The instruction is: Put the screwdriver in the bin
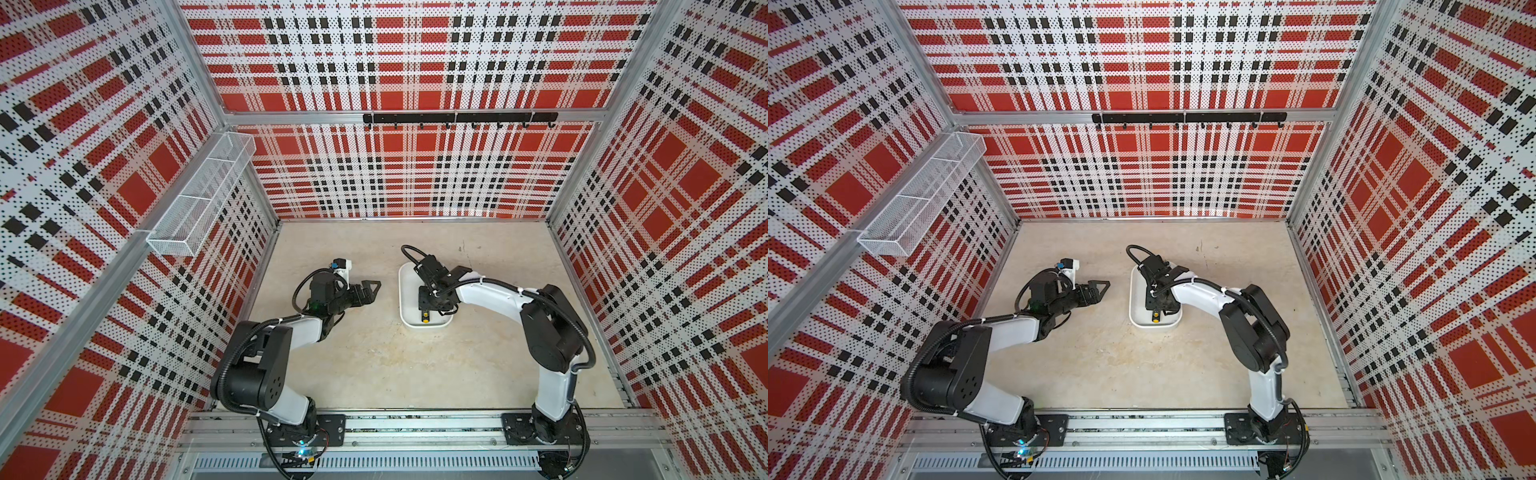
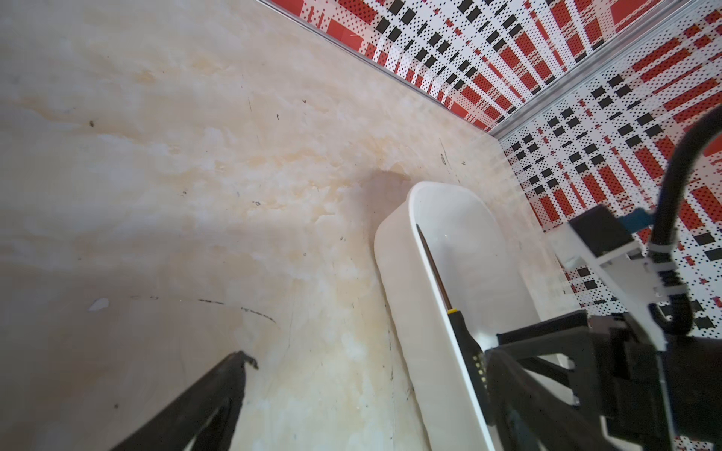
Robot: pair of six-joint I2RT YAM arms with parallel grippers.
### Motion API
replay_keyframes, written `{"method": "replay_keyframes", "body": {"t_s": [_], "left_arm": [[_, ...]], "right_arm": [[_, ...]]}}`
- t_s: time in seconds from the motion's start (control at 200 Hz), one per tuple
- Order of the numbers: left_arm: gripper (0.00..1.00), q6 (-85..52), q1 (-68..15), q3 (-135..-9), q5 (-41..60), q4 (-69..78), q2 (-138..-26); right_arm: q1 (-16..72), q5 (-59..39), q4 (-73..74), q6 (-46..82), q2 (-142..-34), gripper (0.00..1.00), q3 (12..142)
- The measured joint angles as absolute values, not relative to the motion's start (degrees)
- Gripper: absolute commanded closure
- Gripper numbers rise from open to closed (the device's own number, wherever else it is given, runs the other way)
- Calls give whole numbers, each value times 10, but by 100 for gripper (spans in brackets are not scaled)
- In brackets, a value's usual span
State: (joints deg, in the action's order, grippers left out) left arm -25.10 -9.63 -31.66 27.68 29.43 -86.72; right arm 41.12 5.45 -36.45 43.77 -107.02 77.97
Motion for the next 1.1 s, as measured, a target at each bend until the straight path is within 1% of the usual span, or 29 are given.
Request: {"method": "replay_keyframes", "body": {"t_s": [0.1, 0.185, 0.306, 0.406, 0.586, 0.762, 0.932, 1.102], "left_arm": [[2, -244, -97, -327, 265, 276, -840], [2, -237, -97, -336, 251, 269, -819], [2, -230, -95, -342, 230, 262, -794], [2, -220, -93, -342, 208, 255, -775], [2, -193, -87, -342, 160, 248, -748], [2, -172, -70, -342, 113, 249, -735], [2, -134, -63, -325, 69, 286, -722], [2, -85, -59, -279, 20, 343, -701]], "right_arm": [[411, 58, -350, 412, -1002, 45, 761], [411, 68, -325, 382, -935, 40, 738], [411, 104, -292, 330, -840, 34, 698], [407, 145, -276, 289, -784, 31, 674], [391, 229, -269, 223, -734, 27, 639], [363, 303, -247, 169, -705, 25, 584], [311, 331, -172, 130, -661, 24, 500], [279, 337, -40, 72, -615, 23, 404]]}}
